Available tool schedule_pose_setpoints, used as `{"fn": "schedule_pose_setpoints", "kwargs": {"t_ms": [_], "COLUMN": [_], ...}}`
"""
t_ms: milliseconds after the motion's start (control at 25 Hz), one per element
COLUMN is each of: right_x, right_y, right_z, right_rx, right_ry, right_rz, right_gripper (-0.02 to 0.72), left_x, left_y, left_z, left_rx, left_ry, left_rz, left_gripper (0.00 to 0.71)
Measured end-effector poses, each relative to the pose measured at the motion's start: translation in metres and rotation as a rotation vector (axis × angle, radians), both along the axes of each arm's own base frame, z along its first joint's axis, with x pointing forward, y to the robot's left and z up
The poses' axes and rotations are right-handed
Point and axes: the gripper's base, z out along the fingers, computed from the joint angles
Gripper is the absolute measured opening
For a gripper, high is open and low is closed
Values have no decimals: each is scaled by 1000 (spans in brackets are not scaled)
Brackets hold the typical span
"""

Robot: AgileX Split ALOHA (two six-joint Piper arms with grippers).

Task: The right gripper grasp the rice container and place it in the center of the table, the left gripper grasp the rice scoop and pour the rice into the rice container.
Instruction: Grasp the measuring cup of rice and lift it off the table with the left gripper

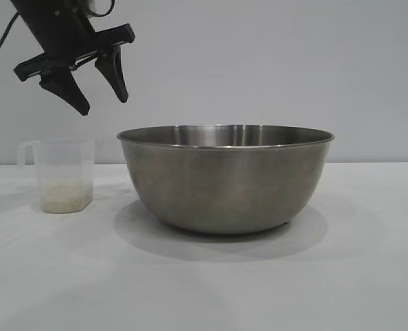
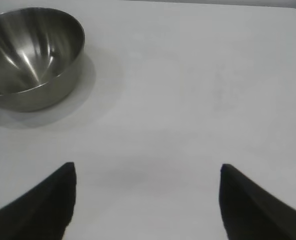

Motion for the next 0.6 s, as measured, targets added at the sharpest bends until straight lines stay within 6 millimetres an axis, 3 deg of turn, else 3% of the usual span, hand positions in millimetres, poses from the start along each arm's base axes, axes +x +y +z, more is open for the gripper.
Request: {"fn": "schedule_pose_setpoints", "kwargs": {"t_ms": [360, 440, 600], "right_x": [-1, -1, -1], "right_y": [0, 0, 0], "right_z": [0, 0, 0], "right_rx": [1, 1, 1], "right_ry": [-5, -5, -5], "right_rz": [0, 0, 0], "right_gripper": [505, 505, 505], "left_x": [-2, -6, -20], "left_y": [3, 6, 15], "left_z": [-1, 6, 37], "left_rx": [84, 140, 238], "left_ry": [-5, -3, -33], "left_rz": [-45, -78, -123], "left_gripper": [417, 417, 417]}}
